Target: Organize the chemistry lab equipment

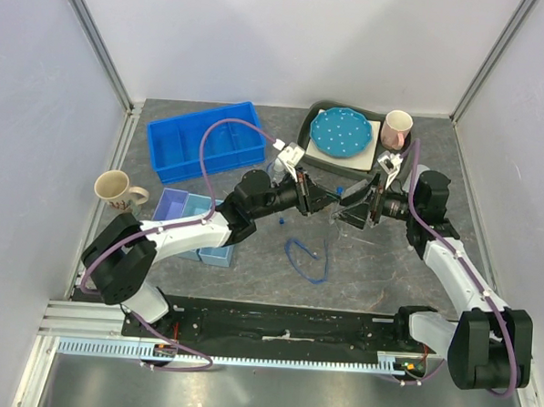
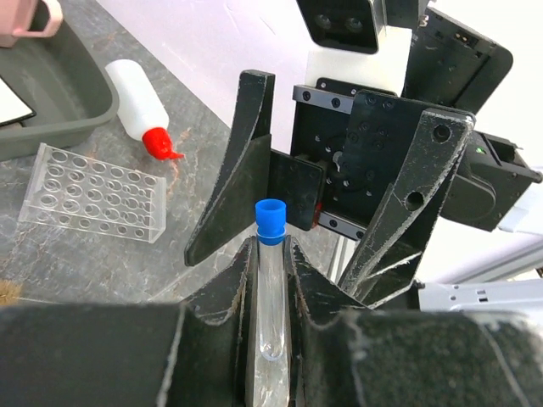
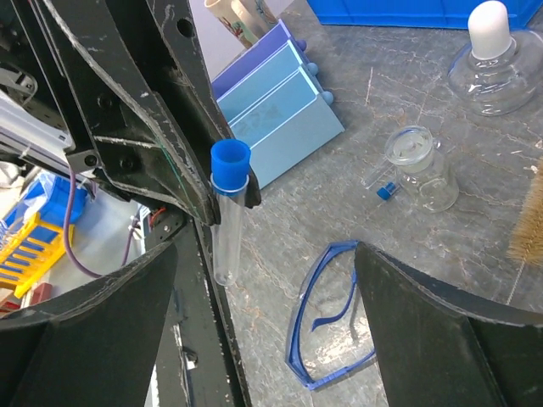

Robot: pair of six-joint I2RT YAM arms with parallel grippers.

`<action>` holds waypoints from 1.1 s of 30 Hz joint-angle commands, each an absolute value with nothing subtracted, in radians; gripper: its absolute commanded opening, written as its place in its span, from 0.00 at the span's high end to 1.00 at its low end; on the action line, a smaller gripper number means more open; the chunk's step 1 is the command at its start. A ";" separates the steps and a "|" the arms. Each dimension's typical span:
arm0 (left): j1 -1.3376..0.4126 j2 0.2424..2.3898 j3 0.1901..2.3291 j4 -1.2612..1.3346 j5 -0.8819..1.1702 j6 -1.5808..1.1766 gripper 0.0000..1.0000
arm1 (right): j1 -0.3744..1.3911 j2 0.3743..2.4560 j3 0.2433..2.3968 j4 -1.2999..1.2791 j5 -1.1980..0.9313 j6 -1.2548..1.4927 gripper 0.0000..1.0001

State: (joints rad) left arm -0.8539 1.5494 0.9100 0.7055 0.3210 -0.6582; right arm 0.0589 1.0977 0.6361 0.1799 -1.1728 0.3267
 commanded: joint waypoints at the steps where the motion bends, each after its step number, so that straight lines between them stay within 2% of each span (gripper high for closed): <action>1: -0.864 1.575 0.954 0.799 0.221 -0.678 0.97 | 0.064 1.124 0.634 0.296 -1.192 0.445 0.11; 7: -0.877 1.585 0.959 0.805 0.132 -0.696 0.97 | 0.097 1.163 0.637 0.299 -1.210 0.465 0.25; 14: -0.893 1.549 0.907 0.810 -0.041 -0.753 0.97 | 0.155 1.187 0.626 0.325 -1.198 0.483 0.37; 18: -0.899 1.532 0.890 0.815 -0.066 -0.775 0.97 | 0.155 1.203 0.637 0.319 -1.207 0.482 0.51; 25: -0.899 1.535 0.891 0.821 -0.068 -0.790 0.97 | 0.153 1.204 0.643 0.307 -1.207 0.465 0.64; 27: -0.902 1.536 0.891 0.821 -0.069 -0.792 0.96 | 0.155 1.209 0.646 0.287 -1.203 0.446 0.67; 33: -0.905 1.536 0.882 0.824 -0.069 -0.795 0.96 | 0.155 1.221 0.663 0.236 -1.187 0.408 0.65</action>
